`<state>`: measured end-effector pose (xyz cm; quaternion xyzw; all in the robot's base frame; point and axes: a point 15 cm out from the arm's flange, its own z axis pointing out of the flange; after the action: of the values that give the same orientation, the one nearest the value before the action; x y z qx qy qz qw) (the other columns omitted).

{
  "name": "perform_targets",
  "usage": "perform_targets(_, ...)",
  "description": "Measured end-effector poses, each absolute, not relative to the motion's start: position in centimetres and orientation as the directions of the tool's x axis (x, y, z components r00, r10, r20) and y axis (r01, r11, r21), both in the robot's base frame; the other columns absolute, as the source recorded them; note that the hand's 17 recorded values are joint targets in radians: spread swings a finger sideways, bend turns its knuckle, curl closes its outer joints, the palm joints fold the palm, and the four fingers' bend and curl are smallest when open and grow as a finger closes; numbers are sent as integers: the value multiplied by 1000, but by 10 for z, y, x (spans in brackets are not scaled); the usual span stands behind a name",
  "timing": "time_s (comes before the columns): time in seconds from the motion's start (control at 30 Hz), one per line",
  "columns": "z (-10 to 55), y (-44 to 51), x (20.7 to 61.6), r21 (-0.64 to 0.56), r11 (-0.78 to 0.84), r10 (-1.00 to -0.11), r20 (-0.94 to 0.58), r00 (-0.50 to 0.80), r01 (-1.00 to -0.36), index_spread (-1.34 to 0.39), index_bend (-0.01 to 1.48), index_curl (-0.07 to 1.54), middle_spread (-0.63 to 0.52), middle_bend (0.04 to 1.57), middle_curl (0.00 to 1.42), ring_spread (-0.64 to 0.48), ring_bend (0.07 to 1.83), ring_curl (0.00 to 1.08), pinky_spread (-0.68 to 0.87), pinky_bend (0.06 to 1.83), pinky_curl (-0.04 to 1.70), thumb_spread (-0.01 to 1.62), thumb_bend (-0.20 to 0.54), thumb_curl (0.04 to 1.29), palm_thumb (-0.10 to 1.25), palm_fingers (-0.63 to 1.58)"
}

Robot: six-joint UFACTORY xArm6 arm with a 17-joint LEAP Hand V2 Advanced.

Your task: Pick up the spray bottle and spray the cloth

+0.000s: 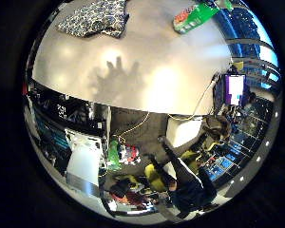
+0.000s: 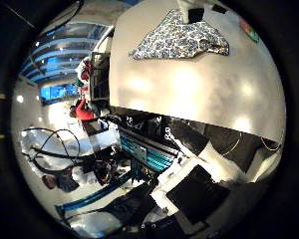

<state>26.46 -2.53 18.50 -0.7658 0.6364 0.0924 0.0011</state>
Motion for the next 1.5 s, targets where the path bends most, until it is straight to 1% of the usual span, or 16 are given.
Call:
perform_targets(0.03,184,-27,265,113,-188,-975,-141,171,-976,-370,207,396,13,187,302,156,178,161,416,202,311,1102,-20,330,736,224)
perform_targets(0.17,179,-57,261,108,-86,-988,-137,71,-990,-368,200,394,12,187,303,155,182,165,409,199,311,1102,-20,330,736,237)
perform_targets(0.3,181,-62,262,96,-65,-989,-139,52,-993,-367,187,388,0,189,305,155,185,170,407,201,312,1107,-19,331,739,233)
perform_targets(0.37,182,-64,263,84,-31,-987,-157,17,-996,-362,176,377,-1,193,308,155,188,175,407,206,314,1109,-20,332,735,227)
perform_targets(0.47,188,-77,276,18,69,-979,-191,-71,-997,-348,162,357,9,197,314,148,193,182,411,223,319,1109,-26,330,713,219)
perform_targets(0.57,193,-102,289,-60,170,-966,-207,-154,-984,-335,161,337,11,192,317,154,203,196,415,243,324,1102,-29,323,664,215)
perform_targets(0.7,199,-117,296,-113,248,-945,-249,-214,-962,-314,149,310,22,195,320,156,221,216,414,275,328,1088,-31,309,596,197)
perform_targets(0.9,210,-135,310,-201,355,-901,-335,-277,-913,-261,134,278,55,193,324,157,254,237,412,332,339,1056,-35,289,509,153)
perform_targets(1.07,220,-162,321,-262,433,-860,-406,-309,-862,-179,139,251,172,182,305,194,286,254,417,446,361,1000,-37,276,411,26)
perform_targets(1.13,221,-169,324,-279,460,-843,-436,-316,-843,-160,150,251,203,180,297,207,275,251,420,473,361,989,-32,278,398,-12)
perform_targets(1.27,223,-191,335,-315,532,-791,-516,-329,-786,-133,141,243,230,182,291,225,289,255,419,482,353,985,-29,278,384,-34)
perform_targets(1.33,221,-204,341,-317,557,-772,-538,-338,-768,-120,139,237,240,181,287,233,292,257,414,486,348,978,-29,280,381,-43)
perform_targets(1.5,215,-245,352,-317,649,-696,-613,-373,-691,-112,132,224,244,184,285,237,297,261,412,491,339,983,-26,283,385,-46)
